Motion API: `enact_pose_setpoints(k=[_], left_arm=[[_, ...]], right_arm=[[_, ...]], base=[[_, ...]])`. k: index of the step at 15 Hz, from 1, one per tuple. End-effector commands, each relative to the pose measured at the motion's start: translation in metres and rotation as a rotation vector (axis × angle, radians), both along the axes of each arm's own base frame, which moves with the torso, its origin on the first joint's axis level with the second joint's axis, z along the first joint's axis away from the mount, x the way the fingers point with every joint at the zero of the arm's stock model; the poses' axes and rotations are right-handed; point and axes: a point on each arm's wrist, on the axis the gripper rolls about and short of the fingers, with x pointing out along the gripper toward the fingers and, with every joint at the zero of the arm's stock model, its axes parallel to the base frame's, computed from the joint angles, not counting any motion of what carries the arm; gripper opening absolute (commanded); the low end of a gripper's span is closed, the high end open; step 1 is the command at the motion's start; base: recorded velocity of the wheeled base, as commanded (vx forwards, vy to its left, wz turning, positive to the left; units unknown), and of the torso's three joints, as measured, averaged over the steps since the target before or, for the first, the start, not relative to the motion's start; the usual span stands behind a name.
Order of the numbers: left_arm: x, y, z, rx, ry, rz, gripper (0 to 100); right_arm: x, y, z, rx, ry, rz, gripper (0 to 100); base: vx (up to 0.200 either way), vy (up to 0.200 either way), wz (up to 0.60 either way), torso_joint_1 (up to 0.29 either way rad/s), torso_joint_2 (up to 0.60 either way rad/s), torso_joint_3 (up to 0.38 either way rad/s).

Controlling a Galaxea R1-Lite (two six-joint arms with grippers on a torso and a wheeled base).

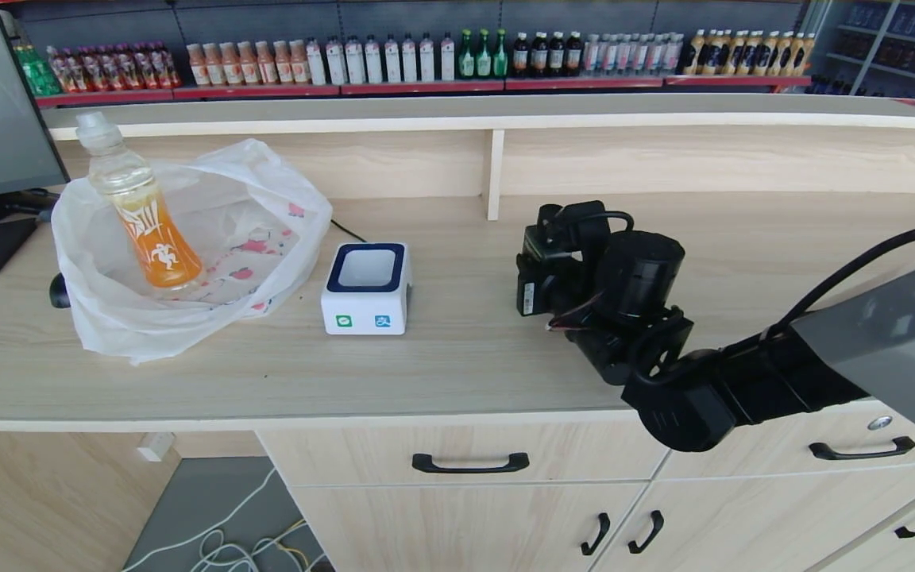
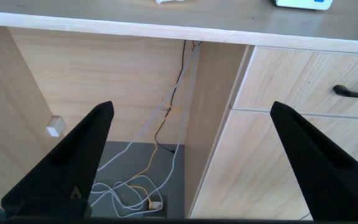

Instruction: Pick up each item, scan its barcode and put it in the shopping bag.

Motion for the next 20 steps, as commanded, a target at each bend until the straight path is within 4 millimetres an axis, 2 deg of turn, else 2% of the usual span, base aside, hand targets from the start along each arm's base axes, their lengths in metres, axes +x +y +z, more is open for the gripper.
enact_pose_setpoints(k=[1,15,20], left_arm=[[0.000,0.000,0.000,0.000,0.000,0.000,100],[0.000,0.000,0.000,0.000,0.000,-0.002,100],[0.000,0.000,0.000,0.000,0.000,0.000,100]], right_arm=[[0.000,0.000,0.002,0.000,-0.004,0.000,0],[-0.006,0.001,-0.005,-0.005,0.003,0.011,0],[-0.014,-0.003,-0.019,-0.012,0.012,0.014,0]], base=[[0.000,0.000,0.00,0.000,0.00,0.000],[0.000,0.000,0.00,0.000,0.00,0.000],[0.000,0.000,0.00,0.000,0.00,0.000]])
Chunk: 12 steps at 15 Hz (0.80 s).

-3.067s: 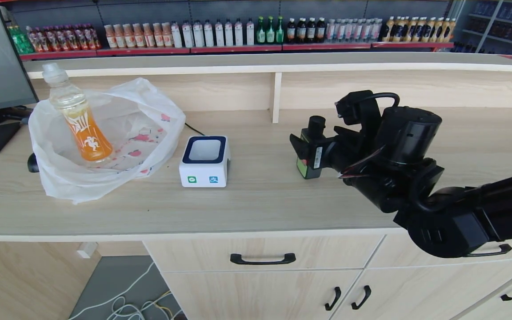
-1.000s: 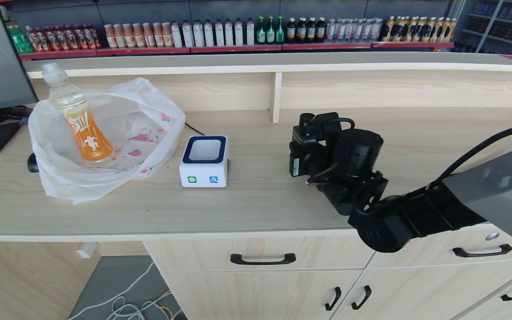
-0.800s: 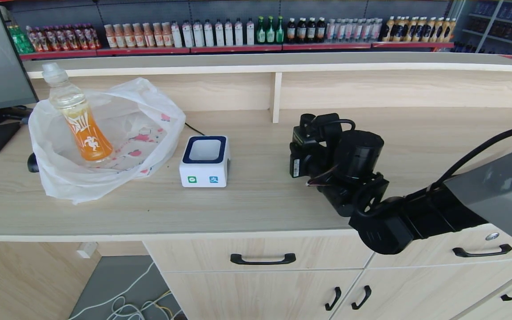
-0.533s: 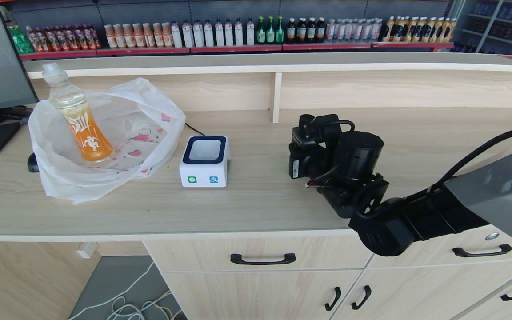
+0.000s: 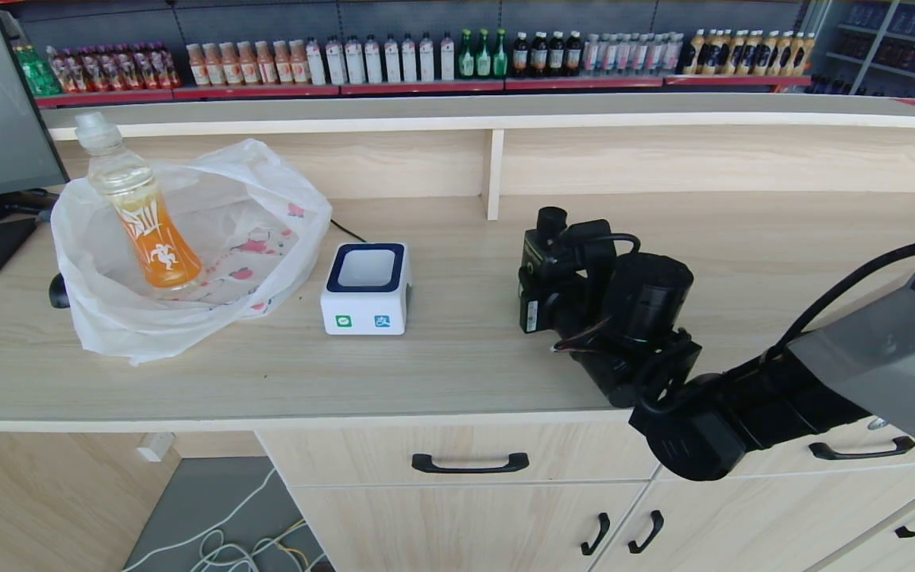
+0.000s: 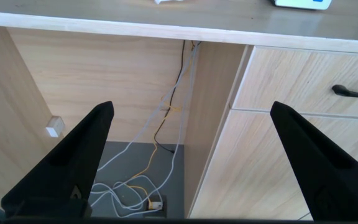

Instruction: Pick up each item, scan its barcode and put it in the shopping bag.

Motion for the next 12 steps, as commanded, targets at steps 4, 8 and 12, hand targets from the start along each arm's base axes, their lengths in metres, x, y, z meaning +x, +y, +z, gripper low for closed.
enact_pose_setpoints(k=[4,8,12], left_arm=[[0.000,0.000,0.000,0.000,0.000,0.000,100],[0.000,0.000,0.000,0.000,0.000,0.000,100],[0.000,0.000,0.000,0.000,0.000,0.000,100]], right_arm=[[0.000,0.002,0.012,0.013,-0.036,0.006,0],[0.000,0.000,0.020,0.026,-0.055,0.005,0],[-0.006,-0.002,0.033,0.041,-0.078,0.008,0]], base=[[0.000,0.000,0.00,0.000,0.00,0.000],[0.000,0.000,0.00,0.000,0.00,0.000],[0.000,0.000,0.00,0.000,0.00,0.000]])
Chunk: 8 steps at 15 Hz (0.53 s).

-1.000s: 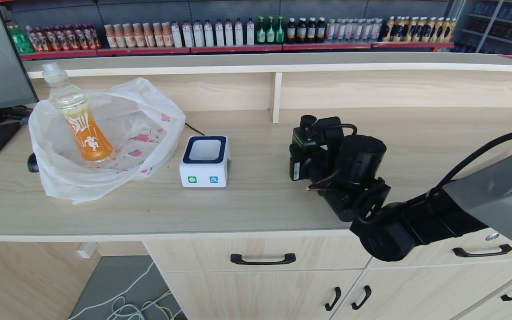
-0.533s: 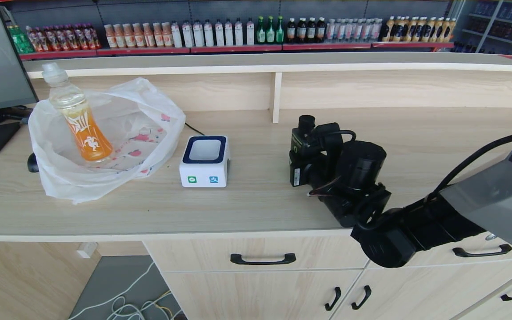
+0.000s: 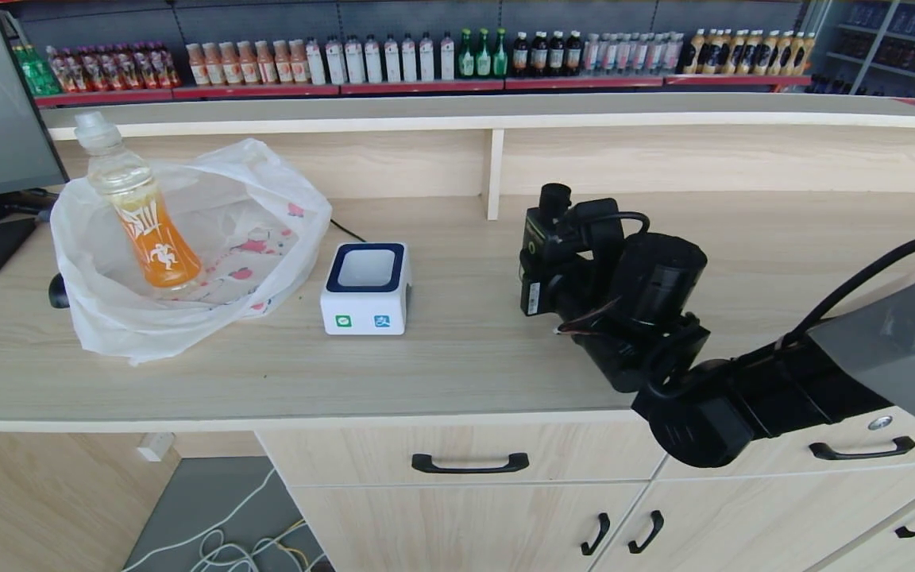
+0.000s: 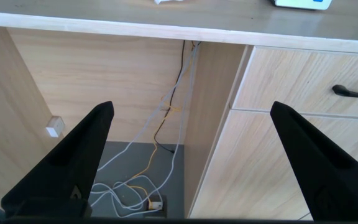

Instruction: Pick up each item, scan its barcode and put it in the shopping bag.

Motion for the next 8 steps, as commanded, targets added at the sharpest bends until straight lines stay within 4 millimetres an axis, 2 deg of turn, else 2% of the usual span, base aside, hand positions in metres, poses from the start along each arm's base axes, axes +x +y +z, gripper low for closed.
enact_pose_setpoints(k=[1,3,8], left_arm=[[0.000,0.000,0.000,-0.001,0.000,0.000,100],[0.000,0.000,0.000,-0.001,0.000,0.000,100],[0.000,0.000,0.000,-0.001,0.000,0.000,100]], right_arm=[[-0.007,-0.004,0.016,0.021,-0.031,0.003,0],[-0.018,-0.008,0.036,0.021,-0.076,0.006,0],[-0.087,0.001,0.068,-0.040,-0.155,0.123,0]], base=[[0.000,0.000,0.00,0.000,0.00,0.000],[0.000,0.000,0.00,0.000,0.00,0.000],[0.000,0.000,0.00,0.000,0.00,0.000]])
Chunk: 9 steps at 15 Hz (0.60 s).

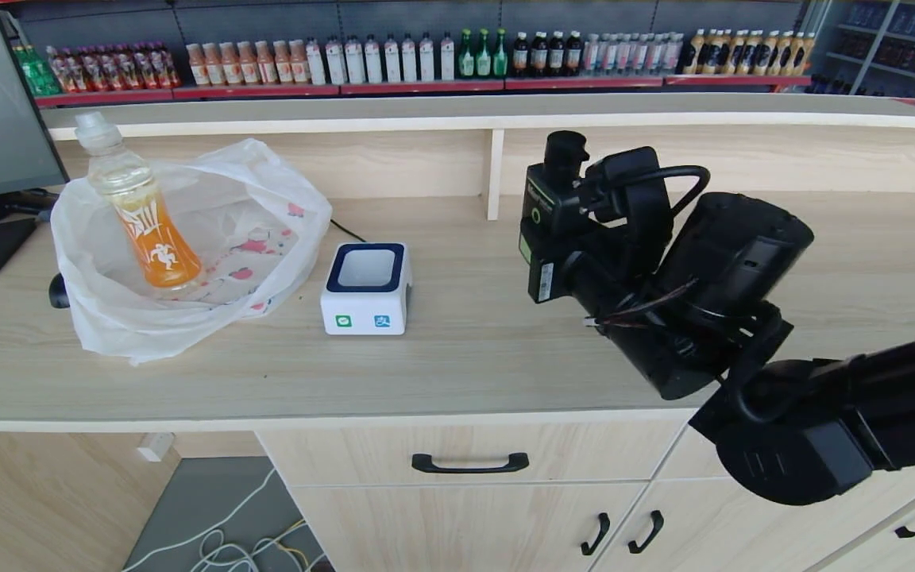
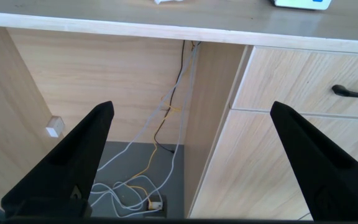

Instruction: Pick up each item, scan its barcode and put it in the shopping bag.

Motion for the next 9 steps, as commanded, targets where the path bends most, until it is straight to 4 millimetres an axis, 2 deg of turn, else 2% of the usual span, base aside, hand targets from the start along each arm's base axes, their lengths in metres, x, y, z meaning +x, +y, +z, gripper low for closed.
enact_pose_setpoints(k=[1,5,6,7,9], left_arm=[[0.000,0.000,0.000,-0.001,0.000,0.001,100],[0.000,0.000,0.000,-0.001,0.000,0.001,100],[0.000,0.000,0.000,-0.001,0.000,-0.001,100],[0.000,0.000,0.000,-0.001,0.000,0.001,100],[0.000,0.000,0.000,-0.001,0.000,0.001,100]], right_arm=[[-0.048,0.005,0.024,0.000,-0.060,0.092,0],[-0.112,0.020,0.038,-0.102,-0.148,0.209,0],[-0.117,0.020,0.039,-0.104,-0.156,0.220,0],[-0.130,0.022,0.037,-0.102,-0.166,0.263,0],[-0.141,0.019,0.025,-0.112,-0.178,0.283,0]], base=[[0.000,0.000,0.00,0.000,0.00,0.000],[0.000,0.000,0.00,0.000,0.00,0.000],[0.000,0.000,0.00,0.000,0.00,0.000],[0.000,0.000,0.00,0.000,0.00,0.000],[0.000,0.000,0.00,0.000,0.00,0.000]])
